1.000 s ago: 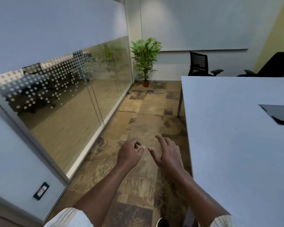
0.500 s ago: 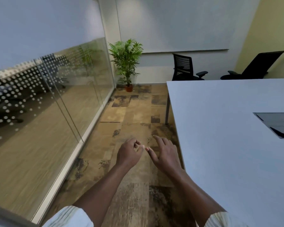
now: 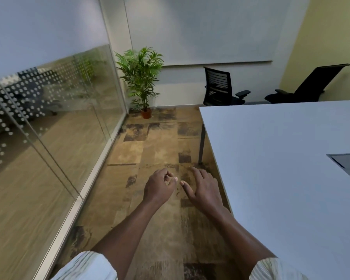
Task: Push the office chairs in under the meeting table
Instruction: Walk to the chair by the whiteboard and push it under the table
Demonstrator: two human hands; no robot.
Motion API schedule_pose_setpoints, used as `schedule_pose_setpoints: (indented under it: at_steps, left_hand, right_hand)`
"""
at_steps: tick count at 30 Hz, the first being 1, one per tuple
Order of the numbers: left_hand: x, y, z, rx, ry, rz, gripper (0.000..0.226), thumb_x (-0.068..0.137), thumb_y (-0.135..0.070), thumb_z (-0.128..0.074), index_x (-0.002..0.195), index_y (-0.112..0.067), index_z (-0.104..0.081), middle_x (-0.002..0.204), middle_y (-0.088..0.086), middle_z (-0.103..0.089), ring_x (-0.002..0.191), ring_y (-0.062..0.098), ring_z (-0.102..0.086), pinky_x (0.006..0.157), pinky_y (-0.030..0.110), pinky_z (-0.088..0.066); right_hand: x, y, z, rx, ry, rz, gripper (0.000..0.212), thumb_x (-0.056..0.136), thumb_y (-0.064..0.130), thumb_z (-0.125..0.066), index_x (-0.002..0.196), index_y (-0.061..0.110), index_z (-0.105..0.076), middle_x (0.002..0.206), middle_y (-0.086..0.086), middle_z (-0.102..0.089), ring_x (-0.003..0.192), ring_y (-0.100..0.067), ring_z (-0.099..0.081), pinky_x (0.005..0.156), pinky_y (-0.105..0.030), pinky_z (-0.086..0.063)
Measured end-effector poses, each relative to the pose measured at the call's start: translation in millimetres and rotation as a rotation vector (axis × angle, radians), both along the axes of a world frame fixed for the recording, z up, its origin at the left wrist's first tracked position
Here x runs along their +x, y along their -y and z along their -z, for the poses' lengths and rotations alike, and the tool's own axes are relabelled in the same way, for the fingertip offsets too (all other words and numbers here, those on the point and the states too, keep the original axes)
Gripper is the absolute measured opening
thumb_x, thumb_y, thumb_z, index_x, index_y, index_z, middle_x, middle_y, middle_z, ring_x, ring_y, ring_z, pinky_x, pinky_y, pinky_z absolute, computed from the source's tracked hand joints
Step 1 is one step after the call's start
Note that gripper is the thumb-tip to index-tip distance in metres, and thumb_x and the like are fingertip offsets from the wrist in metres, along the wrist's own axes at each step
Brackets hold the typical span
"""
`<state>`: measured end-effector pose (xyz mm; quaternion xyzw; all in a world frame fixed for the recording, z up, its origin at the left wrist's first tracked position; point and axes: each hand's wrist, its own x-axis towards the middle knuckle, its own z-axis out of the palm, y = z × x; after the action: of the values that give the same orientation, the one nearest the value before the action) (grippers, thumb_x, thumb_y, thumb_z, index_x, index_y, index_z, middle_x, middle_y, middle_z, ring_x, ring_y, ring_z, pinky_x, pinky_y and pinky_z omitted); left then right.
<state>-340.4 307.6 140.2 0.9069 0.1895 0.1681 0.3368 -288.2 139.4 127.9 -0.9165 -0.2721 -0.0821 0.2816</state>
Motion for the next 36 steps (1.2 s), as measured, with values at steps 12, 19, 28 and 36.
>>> schedule_pose_setpoints:
  at_steps: [12, 19, 28, 36]
  left_hand:
    - [208, -151, 2, 0.017, -0.027, 0.146, 0.013, 0.091, -0.039, -0.068, 0.088, -0.028, -0.062, 0.09, -0.006, -0.061, 0.081, 0.012, -0.06, 0.07, 0.033, -0.054]
    - [325, -194, 9, -0.004, -0.062, 0.177, 0.015, 0.09, -0.038, -0.069, 0.089, -0.024, -0.065, 0.089, -0.004, -0.064, 0.083, 0.014, -0.063, 0.073, 0.039, -0.057]
    - [519, -221, 7, 0.012, -0.101, 0.169, 0.018, 0.091, -0.04, -0.068, 0.094, -0.023, -0.065, 0.096, -0.003, -0.065, 0.09, 0.016, -0.064, 0.076, 0.038, -0.057]
    - [674, -238, -16, 0.002, -0.059, 0.16, 0.018, 0.093, -0.04, -0.067, 0.093, -0.022, -0.065, 0.098, -0.001, -0.065, 0.088, 0.015, -0.063, 0.073, 0.034, -0.056]
  right_hand:
    - [190, -141, 3, 0.019, -0.015, 0.12, 0.067, 0.096, 0.07, -0.04, 0.147, 0.028, -0.045, 0.14, 0.001, -0.058, 0.123, -0.019, -0.054, 0.101, -0.04, -0.046]
    - [307, -184, 8, 0.018, -0.047, 0.17, 0.065, 0.096, 0.067, -0.047, 0.148, 0.029, -0.044, 0.145, 0.0, -0.055, 0.128, -0.02, -0.052, 0.104, -0.04, -0.044]
    - [505, -211, 11, 0.031, -0.068, 0.158, 0.068, 0.096, 0.069, -0.043, 0.151, 0.03, -0.04, 0.145, -0.001, -0.053, 0.128, -0.02, -0.05, 0.102, -0.04, -0.044]
    - [656, -227, -3, -0.003, -0.043, 0.175, 0.067, 0.095, 0.07, -0.046, 0.15, 0.031, -0.041, 0.147, -0.001, -0.053, 0.126, -0.022, -0.051, 0.101, -0.04, -0.045]
